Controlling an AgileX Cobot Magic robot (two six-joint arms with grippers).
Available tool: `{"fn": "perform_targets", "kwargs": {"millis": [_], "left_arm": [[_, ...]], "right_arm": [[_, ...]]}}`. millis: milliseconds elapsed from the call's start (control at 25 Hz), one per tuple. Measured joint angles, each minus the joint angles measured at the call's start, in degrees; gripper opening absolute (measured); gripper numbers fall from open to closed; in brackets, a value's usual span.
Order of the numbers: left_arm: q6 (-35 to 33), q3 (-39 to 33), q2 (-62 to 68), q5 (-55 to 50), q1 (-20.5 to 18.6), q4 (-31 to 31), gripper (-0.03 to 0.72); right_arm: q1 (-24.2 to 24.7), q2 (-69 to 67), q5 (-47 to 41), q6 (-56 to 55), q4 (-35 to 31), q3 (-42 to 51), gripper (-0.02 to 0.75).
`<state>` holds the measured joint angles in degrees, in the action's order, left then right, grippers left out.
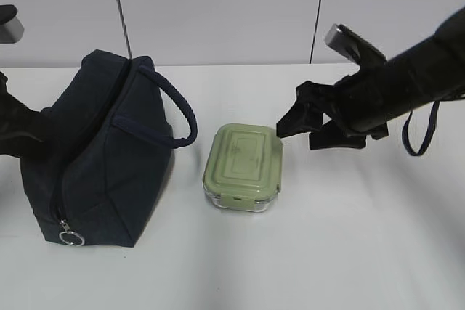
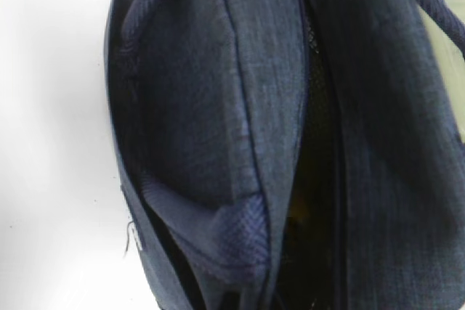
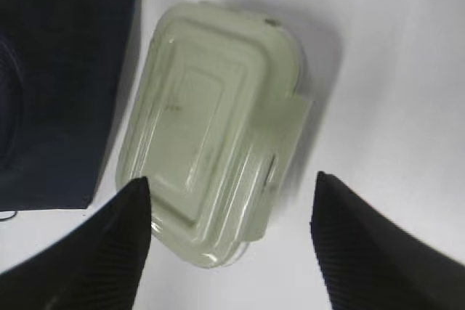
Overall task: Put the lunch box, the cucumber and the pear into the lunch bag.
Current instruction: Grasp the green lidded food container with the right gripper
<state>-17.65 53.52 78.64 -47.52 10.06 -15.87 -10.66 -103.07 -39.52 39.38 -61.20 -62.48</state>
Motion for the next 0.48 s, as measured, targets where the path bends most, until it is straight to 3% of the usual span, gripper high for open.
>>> {"fn": "perform_targets", "kwargs": {"millis": [120,480], "left_arm": [[0.0,0.0,0.0,0.0,0.0,0.0,-0.015],[0.0,0.0,0.0,-0.1,0.0,0.0,-0.015]], "right_arm": [[0.1,-1.5,1.1,4.2,-7.0,1.7,0.532],[0.1,-8.0,0.7,11.6,-18.2,1.9,0.532]]}}
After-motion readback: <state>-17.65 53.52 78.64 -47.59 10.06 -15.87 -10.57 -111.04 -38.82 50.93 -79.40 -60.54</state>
